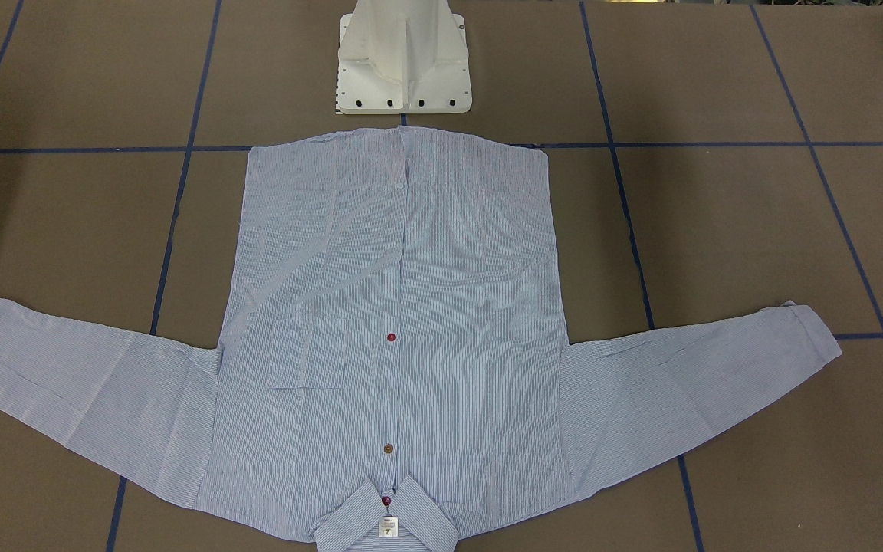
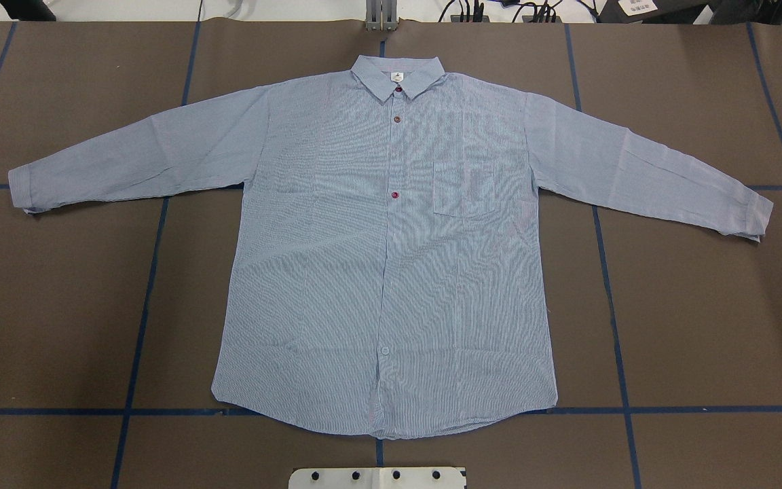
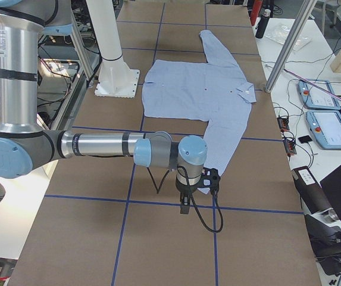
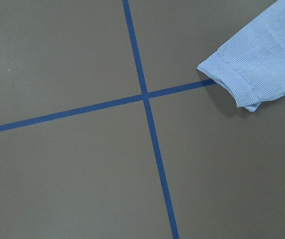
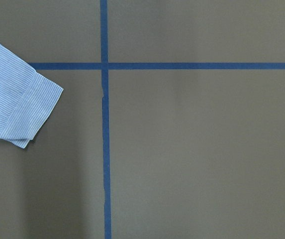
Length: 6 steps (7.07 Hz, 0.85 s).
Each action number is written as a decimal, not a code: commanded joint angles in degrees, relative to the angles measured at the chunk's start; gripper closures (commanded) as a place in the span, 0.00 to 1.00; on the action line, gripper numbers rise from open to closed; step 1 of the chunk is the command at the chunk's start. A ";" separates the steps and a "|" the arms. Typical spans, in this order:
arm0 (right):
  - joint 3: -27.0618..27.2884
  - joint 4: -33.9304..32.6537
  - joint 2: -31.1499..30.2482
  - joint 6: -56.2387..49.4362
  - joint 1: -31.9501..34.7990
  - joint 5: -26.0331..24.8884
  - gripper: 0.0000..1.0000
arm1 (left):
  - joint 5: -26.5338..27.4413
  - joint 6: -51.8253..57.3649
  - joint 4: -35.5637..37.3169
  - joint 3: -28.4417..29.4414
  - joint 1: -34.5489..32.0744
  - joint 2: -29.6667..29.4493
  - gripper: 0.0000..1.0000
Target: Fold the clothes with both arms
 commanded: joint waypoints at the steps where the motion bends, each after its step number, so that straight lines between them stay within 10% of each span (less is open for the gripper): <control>1: 1.65 0.00 1.03 0.42 0.00 -0.23 0.00 | 2.22 0.20 -9.87 1.18 -0.08 0.41 0.00; 6: 5.95 1.57 7.19 1.04 0.00 1.08 0.00 | 4.58 -0.41 -31.71 4.77 -0.43 -2.81 0.00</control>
